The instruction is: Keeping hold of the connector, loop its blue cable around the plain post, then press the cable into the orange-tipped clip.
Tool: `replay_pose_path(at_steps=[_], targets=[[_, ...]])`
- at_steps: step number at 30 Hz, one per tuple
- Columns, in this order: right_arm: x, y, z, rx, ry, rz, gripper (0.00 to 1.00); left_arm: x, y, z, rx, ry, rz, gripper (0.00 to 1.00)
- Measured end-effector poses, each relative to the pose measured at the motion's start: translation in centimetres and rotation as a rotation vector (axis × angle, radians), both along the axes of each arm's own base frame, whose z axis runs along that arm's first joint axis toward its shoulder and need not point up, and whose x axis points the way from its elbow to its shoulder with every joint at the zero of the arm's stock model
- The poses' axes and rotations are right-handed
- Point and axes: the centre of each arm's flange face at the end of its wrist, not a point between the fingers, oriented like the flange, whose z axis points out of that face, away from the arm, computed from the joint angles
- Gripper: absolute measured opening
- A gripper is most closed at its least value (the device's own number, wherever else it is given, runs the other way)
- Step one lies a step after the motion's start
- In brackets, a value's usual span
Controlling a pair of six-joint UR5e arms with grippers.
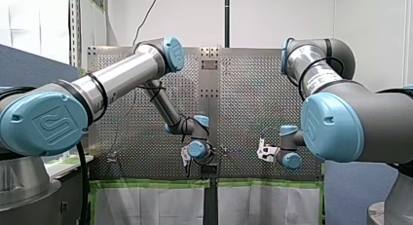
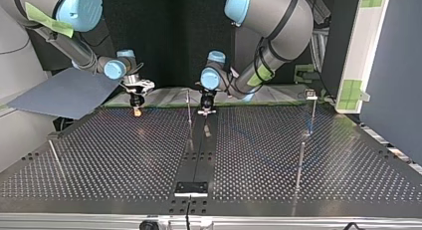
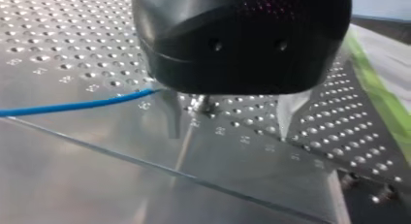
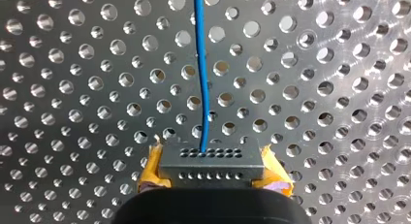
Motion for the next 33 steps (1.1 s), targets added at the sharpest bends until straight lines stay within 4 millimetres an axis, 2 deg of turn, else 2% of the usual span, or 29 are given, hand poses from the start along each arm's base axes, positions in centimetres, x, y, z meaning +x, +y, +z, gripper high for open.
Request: replay_pose_path(at_steps=[23, 28, 33], targets=[[0.0, 0.2, -0.2, 0.021, 0.008, -0.001, 0.0, -2.2, -0.6, -0.5, 0.137, 0.071, -0.032, 1.0], [-0.1, 0.2, -0.2, 0.022, 0.008, -0.001, 0.0, -2.6, -0.4, 0.2, 0.132, 0.064, -0.032, 1.0], [-0.1, 0.3, -0.2, 0.023, 0.009, -0.002, 0.0, -3.2, -0.2, 1.9, 0.111, 0.031, -0.033, 1.0]])
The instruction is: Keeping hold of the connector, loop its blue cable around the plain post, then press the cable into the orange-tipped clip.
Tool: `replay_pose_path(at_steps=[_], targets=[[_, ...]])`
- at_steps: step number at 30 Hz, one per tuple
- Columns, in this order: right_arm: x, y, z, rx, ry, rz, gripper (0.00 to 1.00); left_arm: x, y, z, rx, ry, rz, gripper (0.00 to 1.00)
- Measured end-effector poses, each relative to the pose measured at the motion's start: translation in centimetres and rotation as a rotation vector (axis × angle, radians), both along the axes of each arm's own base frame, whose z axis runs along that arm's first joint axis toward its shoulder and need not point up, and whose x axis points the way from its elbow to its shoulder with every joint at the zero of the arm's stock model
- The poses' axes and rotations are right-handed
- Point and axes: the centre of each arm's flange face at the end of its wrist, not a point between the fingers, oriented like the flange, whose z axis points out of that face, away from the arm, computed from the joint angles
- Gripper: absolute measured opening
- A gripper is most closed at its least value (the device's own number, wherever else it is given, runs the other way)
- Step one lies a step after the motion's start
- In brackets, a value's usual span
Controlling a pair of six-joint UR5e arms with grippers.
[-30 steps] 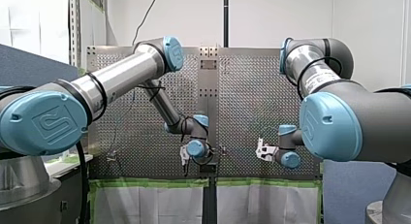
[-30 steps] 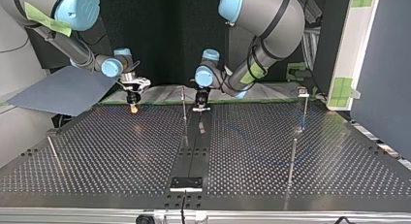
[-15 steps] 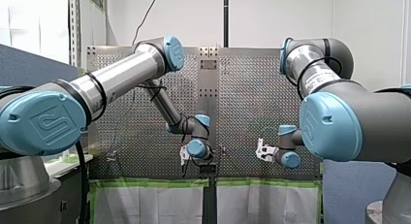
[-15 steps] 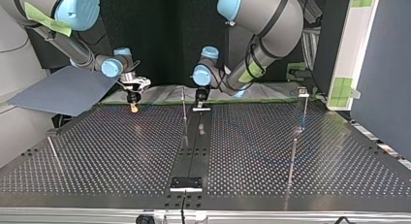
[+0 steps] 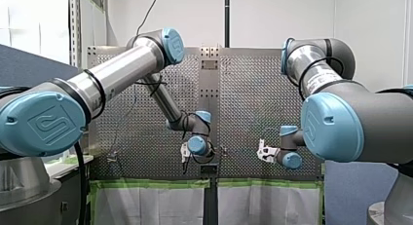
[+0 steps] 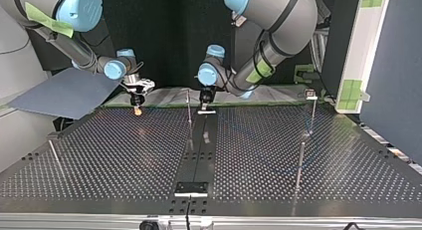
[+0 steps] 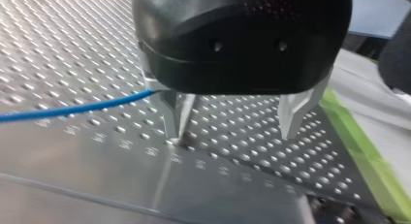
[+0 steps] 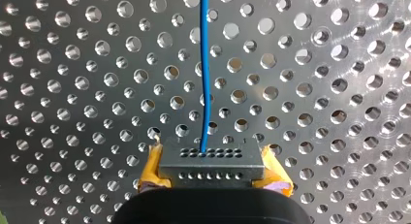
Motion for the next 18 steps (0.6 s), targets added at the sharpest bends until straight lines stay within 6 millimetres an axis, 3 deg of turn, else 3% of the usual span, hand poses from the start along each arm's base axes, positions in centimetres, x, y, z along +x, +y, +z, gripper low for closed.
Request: replay_pose_path(at_steps=[14, 18], targets=[[0.0, 0.2, -0.2, 0.013, 0.007, -0.002, 0.0, -5.1, 0.6, -2.5, 0.056, 0.012, -0.065, 1.0], [-0.1, 0.2, -0.2, 0.015, 0.008, -0.002, 0.0, -6.5, 0.8, -2.3, 0.063, 0.019, -0.078, 1.0]])
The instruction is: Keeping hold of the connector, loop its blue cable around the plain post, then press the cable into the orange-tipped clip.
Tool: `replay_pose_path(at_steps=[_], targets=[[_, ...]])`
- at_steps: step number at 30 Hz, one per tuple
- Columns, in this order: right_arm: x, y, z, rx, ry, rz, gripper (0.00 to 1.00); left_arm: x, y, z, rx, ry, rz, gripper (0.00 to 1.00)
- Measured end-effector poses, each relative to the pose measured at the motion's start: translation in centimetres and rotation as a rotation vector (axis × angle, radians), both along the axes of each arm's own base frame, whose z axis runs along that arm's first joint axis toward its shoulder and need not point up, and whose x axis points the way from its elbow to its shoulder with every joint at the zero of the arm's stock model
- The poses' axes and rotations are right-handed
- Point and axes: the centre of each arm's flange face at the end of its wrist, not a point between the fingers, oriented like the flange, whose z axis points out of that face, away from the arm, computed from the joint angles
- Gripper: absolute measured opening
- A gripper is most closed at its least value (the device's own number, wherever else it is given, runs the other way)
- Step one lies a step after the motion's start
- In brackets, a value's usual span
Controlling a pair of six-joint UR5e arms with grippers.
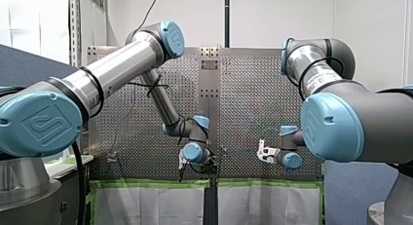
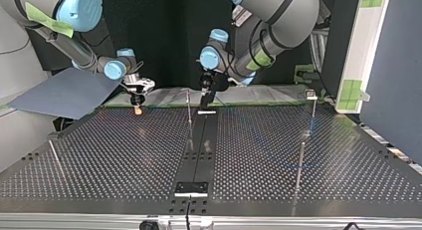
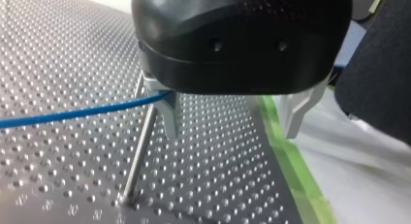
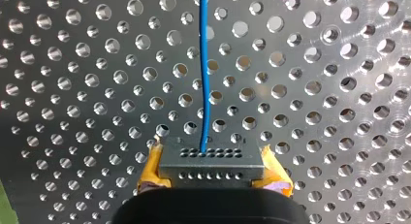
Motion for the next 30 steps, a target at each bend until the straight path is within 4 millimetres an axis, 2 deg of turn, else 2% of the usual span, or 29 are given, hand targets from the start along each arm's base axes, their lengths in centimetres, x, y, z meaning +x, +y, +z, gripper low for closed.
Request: replay_pose_path(at_steps=[8, 11, 30], targets=[[0.0, 0.0, 0.0, 0.003, 0.001, -0.001, 0.0, -0.2, -0.2, 4.0, -0.024, -0.036, 0.0, 1.0], [0.0, 0.0, -0.1, 0.004, 0.001, -0.001, 0.0, -0.3, -0.3, 4.8, -0.027, -0.04, -0.002, 1.0], [0.0, 0.1, -0.1, 0.008, 0.001, -0.003, 0.0, -3.3, -1.6, 4.3, 0.021, 0.001, -0.051, 1.0]])
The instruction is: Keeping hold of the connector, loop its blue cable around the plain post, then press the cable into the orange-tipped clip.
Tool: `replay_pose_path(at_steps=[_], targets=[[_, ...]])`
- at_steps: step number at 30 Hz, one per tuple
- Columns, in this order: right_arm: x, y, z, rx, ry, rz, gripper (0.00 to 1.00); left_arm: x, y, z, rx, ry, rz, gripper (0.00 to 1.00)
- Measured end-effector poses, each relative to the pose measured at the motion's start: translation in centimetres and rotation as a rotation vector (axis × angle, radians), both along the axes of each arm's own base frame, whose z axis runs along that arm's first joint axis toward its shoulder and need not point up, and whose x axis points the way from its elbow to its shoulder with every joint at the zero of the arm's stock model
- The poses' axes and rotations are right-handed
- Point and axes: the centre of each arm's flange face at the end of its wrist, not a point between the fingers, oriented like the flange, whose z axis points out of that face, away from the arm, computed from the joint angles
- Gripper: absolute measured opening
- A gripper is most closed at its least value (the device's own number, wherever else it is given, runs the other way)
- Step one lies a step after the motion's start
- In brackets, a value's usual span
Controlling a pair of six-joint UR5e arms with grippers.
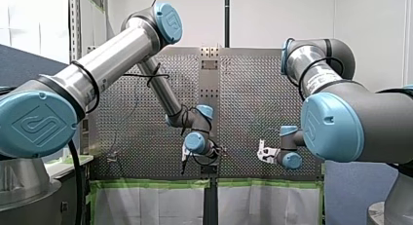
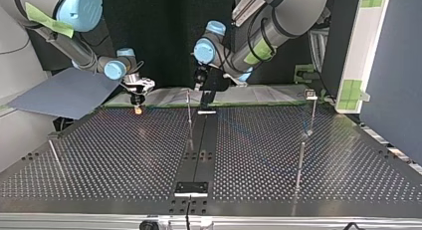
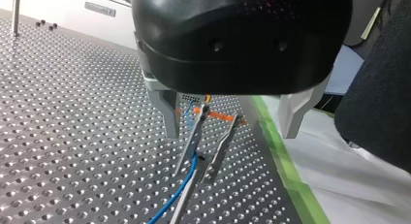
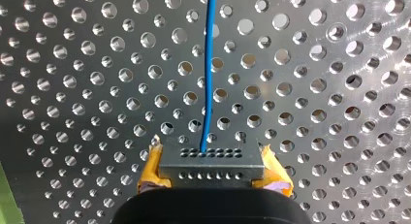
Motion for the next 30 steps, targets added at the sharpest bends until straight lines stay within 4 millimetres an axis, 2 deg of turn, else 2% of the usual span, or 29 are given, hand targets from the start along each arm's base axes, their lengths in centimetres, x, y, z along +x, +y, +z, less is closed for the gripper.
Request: replay_pose_path(at_steps=[30], targets=[[0.0, 0.0, 0.0, 0.001, -0.007, -0.001, 0.0, -1.1, -0.8, -0.1, -0.015, -0.005, -0.001, 1.0]])
